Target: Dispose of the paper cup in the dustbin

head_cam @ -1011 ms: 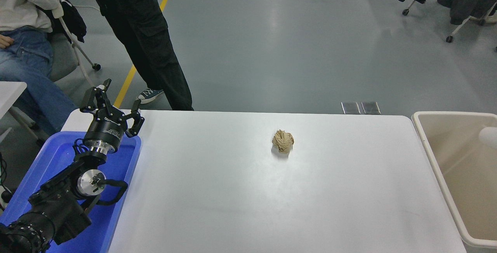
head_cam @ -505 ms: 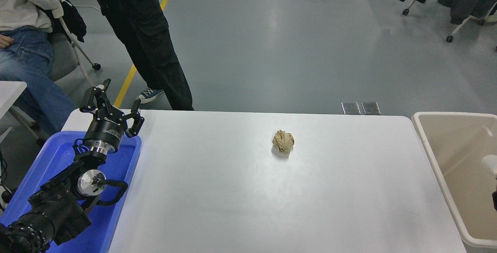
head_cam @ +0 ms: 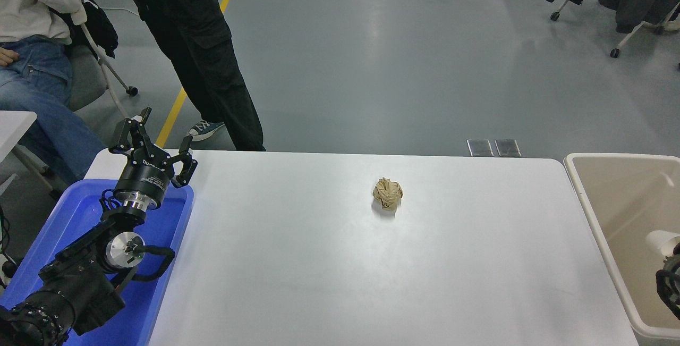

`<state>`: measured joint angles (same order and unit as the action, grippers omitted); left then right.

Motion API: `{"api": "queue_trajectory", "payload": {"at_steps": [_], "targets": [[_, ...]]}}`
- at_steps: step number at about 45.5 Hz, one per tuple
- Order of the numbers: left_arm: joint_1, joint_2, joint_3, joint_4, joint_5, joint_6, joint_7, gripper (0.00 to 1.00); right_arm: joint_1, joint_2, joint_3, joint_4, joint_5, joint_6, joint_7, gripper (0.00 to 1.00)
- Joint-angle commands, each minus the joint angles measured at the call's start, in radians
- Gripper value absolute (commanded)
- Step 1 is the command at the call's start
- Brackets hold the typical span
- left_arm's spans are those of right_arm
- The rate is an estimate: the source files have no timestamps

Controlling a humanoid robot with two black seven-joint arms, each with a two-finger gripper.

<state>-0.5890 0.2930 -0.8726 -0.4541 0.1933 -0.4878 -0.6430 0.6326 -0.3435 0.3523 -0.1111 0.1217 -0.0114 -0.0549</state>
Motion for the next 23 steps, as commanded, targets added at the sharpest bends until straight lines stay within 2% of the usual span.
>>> {"api": "queue_trajectory", "payload": {"at_steps": [1, 9, 10, 11, 12, 23], "targets": [[0.0, 0.0, 0.0, 0.0, 0.0, 0.0, 0.0, 1.0, -0.03, 0.018, 0.022, 0.001, 0.001, -0.005, 0.0, 0.0], [0.0, 0.0, 0.0, 0.0, 0.0, 0.0, 0.0, 1.0, -0.04, 0.023, 0.051, 0.001, 0.001, -0.004, 0.0, 0.0], [0.0, 0.0, 0.0, 0.0, 0.0, 0.0, 0.0, 1.0, -0.04, 0.023, 0.053, 0.001, 0.001, -0.001, 0.0, 0.09], [0.0, 0.0, 0.0, 0.0, 0.0, 0.0, 0.0, 1.0, -0.042, 0.023, 0.053, 0.001, 0.001, 0.005, 0.001, 0.47], [0.0, 0.0, 0.0, 0.0, 0.0, 0.0, 0.0, 1.0, -0.043, 0.021, 0.053, 0.001, 0.001, 0.01, 0.001, 0.99], [0.0, 0.0, 0.0, 0.0, 0.0, 0.0, 0.0, 1.0, -0.03, 0.014, 0.048, 0.001, 0.0, 0.019, 0.001, 1.0]]}}
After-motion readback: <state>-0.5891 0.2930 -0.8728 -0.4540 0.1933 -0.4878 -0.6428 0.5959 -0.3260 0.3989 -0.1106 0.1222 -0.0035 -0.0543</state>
